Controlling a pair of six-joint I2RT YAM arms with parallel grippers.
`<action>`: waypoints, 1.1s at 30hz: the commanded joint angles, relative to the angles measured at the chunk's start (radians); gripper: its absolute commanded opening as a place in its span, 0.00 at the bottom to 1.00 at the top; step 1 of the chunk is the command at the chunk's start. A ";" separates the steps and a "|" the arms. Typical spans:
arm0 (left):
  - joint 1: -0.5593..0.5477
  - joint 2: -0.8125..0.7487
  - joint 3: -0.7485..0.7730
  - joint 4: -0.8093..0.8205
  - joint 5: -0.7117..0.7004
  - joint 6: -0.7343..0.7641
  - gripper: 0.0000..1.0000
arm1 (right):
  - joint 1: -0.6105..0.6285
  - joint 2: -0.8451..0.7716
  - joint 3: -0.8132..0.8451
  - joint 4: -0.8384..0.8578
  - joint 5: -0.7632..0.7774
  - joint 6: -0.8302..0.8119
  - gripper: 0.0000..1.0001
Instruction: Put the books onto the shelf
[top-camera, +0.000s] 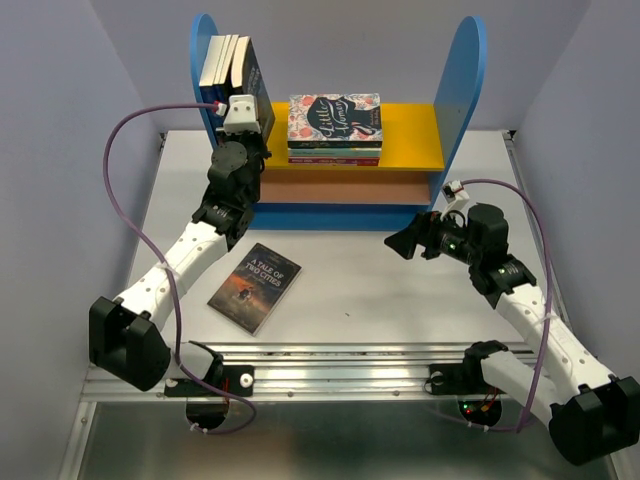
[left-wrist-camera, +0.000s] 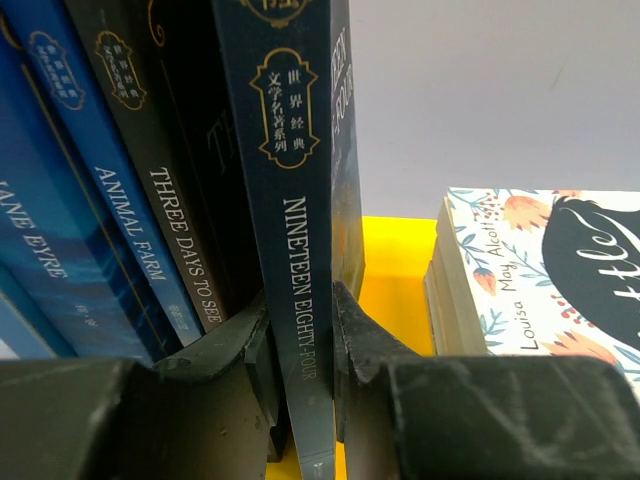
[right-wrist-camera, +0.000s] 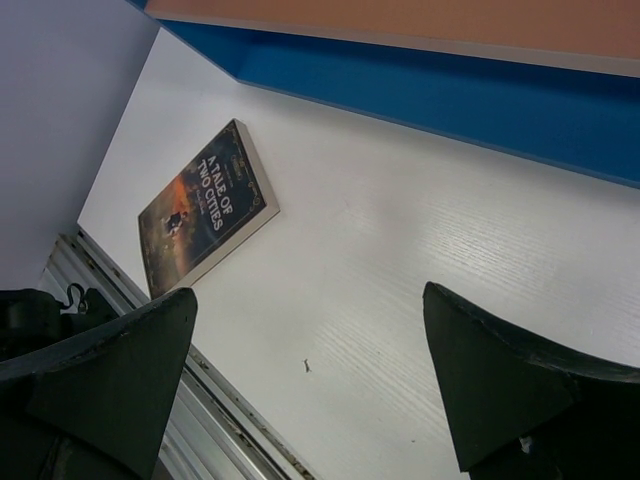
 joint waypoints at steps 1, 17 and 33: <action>0.000 -0.004 0.020 0.126 -0.089 0.044 0.00 | 0.001 -0.014 0.013 0.020 -0.014 -0.021 1.00; -0.001 0.022 0.035 0.088 -0.101 0.009 0.22 | 0.001 -0.008 0.013 0.020 -0.021 -0.026 1.00; -0.003 0.020 0.055 0.047 -0.132 -0.028 0.35 | 0.001 0.005 0.015 0.020 -0.040 -0.024 1.00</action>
